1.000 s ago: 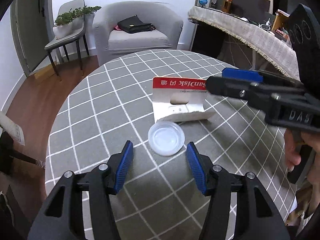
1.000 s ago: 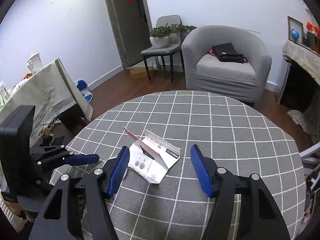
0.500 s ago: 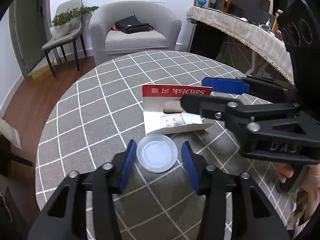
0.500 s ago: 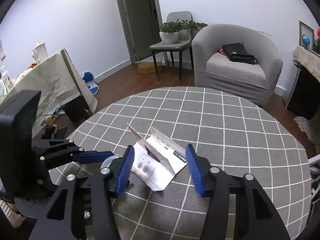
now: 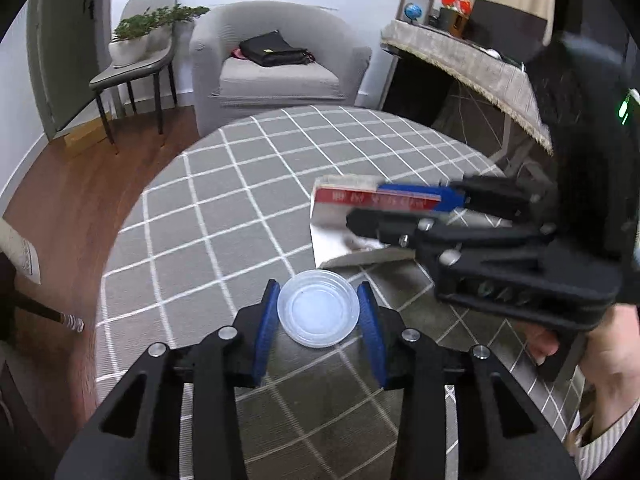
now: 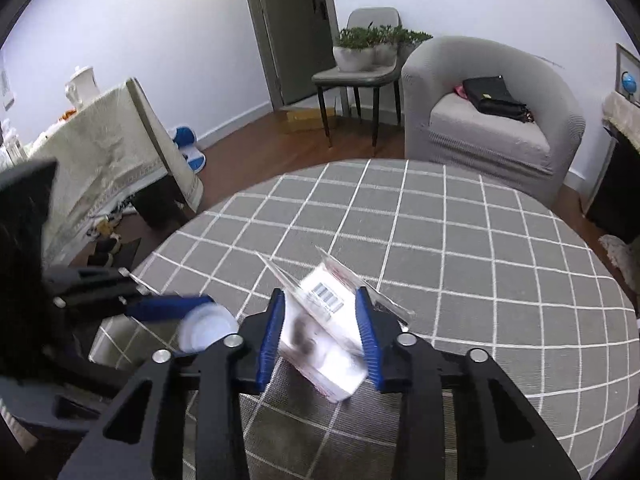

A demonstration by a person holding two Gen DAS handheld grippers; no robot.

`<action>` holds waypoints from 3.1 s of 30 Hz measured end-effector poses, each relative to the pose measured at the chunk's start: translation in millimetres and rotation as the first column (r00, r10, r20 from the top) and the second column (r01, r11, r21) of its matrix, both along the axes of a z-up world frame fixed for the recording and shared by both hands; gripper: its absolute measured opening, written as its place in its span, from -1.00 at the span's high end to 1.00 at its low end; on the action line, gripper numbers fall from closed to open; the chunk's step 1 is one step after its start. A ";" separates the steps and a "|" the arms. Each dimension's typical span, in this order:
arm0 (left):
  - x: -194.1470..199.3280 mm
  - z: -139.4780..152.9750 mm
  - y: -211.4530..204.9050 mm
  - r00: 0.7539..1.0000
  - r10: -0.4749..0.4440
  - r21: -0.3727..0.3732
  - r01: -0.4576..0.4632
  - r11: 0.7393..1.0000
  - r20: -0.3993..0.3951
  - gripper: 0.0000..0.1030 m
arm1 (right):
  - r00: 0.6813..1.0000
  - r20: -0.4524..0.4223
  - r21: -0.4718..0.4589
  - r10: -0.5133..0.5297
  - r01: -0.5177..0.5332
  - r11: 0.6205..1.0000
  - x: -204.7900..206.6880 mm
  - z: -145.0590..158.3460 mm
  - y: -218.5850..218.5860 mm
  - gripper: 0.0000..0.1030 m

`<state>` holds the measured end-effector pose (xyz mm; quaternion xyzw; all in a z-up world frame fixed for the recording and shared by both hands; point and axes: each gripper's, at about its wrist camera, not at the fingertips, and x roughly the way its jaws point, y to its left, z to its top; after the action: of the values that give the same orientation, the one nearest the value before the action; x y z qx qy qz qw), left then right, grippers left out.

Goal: Collect trash
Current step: 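Grasp the second clear lid with the left tool while the right tool grasps the second SanDisk packaging, then carry the clear lid and SanDisk packaging with both tools over the teal bin, then open the left tool to drop the lid while the right tool drops the packaging into the bin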

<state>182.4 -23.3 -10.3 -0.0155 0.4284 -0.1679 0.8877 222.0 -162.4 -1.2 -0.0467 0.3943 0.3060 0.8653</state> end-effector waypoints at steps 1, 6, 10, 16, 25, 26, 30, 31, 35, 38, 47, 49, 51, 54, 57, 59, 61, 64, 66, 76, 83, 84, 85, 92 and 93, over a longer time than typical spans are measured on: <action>-0.9 2.0 1.5 1.000 0.004 -0.005 -0.004 1.000 0.003 0.19 | 1.000 -0.001 -0.002 0.000 0.000 1.000 -0.1 -0.2 1.7 0.47; -4.6 6.8 6.8 1.000 0.000 -0.007 0.000 1.000 0.012 0.18 | 1.000 -0.016 -0.010 0.019 -0.020 1.000 -3.0 -2.3 7.0 0.85; -10.8 9.6 12.1 1.000 0.007 -0.008 -0.007 1.000 0.018 0.18 | 1.000 -0.015 0.015 -0.017 0.017 1.000 -5.8 1.7 4.0 0.97; -28.9 21.8 29.2 0.998 0.048 -0.040 -0.046 0.998 0.043 0.19 | 0.999 -0.004 0.037 -0.053 0.054 0.998 -22.5 9.8 0.1 0.99; -69.2 37.3 55.2 0.990 0.130 -0.061 -0.127 0.990 0.062 0.19 | 0.998 0.039 0.065 -0.044 0.042 0.997 -73.7 30.1 9.4 0.98; -70.9 38.3 57.1 0.988 0.137 -0.059 -0.133 0.989 0.064 0.19 | 0.998 0.042 0.065 -0.041 0.038 0.997 -77.9 31.4 11.3 0.98; -90.5 41.2 66.2 0.983 0.170 -0.046 -0.167 0.985 0.075 0.18 | 0.998 0.055 0.064 -0.021 0.017 0.998 -100.1 38.1 23.9 0.98; -94.8 41.3 68.4 0.981 0.176 -0.042 -0.174 0.984 0.077 0.18 | 0.998 0.056 0.065 -0.017 0.013 0.998 -104.2 39.2 27.2 0.98; -111.9 37.4 84.1 0.974 0.214 -0.020 -0.213 0.977 0.074 0.19 | 0.999 0.049 0.058 0.001 -0.003 0.998 -118.4 38.3 42.7 0.98; -122.4 27.8 97.7 0.971 0.235 -0.001 -0.235 0.972 0.053 0.18 | 0.999 0.046 0.042 0.022 -0.024 0.999 -129.0 36.8 58.2 0.98; -148.2 0.2 146.0 0.956 0.294 0.079 -0.294 0.952 0.018 0.18 | 0.993 0.040 0.041 0.113 -0.114 0.993 -144.7 39.3 121.0 0.98; -150.7 -9.4 164.0 0.947 0.320 0.081 -0.319 0.944 -0.005 0.18 | 0.992 0.023 0.049 0.124 -0.125 0.991 -142.3 37.1 133.4 0.98; -151.0 -16.6 176.5 0.941 0.337 0.071 -0.335 0.940 -0.031 0.18 | 0.992 0.008 0.052 0.129 -0.129 0.990 -139.5 34.6 144.5 0.98; -151.3 -31.7 191.7 0.931 0.358 0.067 -0.353 0.933 -0.076 0.18 | 0.990 -0.008 0.057 0.139 -0.138 0.989 -138.0 32.1 158.5 0.98; -152.4 -51.9 204.1 0.922 0.367 0.080 -0.360 0.930 -0.126 0.18 | 0.989 -0.018 0.058 0.149 -0.148 0.987 -138.5 29.6 169.6 0.98; -153.3 -65.3 208.4 0.913 0.376 0.092 -0.366 0.926 -0.154 0.18 | 0.987 -0.025 0.053 0.157 -0.155 0.986 -139.1 27.0 178.5 0.98; -154.1 -78.2 213.1 0.907 0.377 0.096 -0.365 0.926 -0.186 0.18 | 0.986 -0.034 0.045 0.164 -0.163 0.986 -139.4 23.0 186.4 0.98; -153.0 -95.6 219.0 0.897 0.378 0.110 -0.362 0.926 -0.229 0.18 | 0.985 -0.052 0.033 0.167 -0.166 0.986 -138.1 17.0 195.8 0.98; -152.7 -104.0 221.1 0.891 0.379 0.110 -0.363 0.925 -0.250 0.18 | 0.984 -0.061 0.033 0.170 -0.169 0.985 -137.5 14.7 201.8 0.98; -151.8 -138.8 233.8 0.857 0.377 0.111 -0.361 0.926 -0.351 0.18 | 0.977 -0.085 0.007 0.196 -0.196 0.981 -138.9 4.8 226.3 0.98; -157.1 -164.8 238.2 0.830 0.368 0.127 -0.347 0.929 -0.419 0.15 | 0.974 -0.115 -0.002 0.193 -0.195 0.981 -138.0 -5.4 236.4 0.98; -158.5 -164.9 239.4 0.830 0.371 0.131 -0.349 0.928 -0.416 0.05 | 0.973 -0.122 -0.008 0.194 -0.196 0.981 -137.8 -8.6 238.8 0.98; -158.7 -164.0 240.6 0.831 0.374 0.130 -0.353 0.927 -0.411 0.01 | 0.973 -0.128 -0.013 0.195 -0.198 0.980 -137.8 -11.3 240.4 0.98; -164.2 -141.5 254.3 0.834 0.402 0.116 -0.388 0.914 -0.378 -0.06 | 0.965 -0.174 -0.056 0.198 -0.210 0.976 -139.6 -37.8 254.3 0.98; -165.1 -136.7 256.6 0.837 0.406 0.114 -0.392 0.913 -0.368 -0.06 | 0.963 -0.184 -0.071 0.196 -0.212 0.975 -140.7 -44.7 256.9 0.98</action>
<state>17.3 233.3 -147.0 -0.1219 0.5839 0.0343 0.8019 81.3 94.5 -45.9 -0.0988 0.4758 0.3785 0.7878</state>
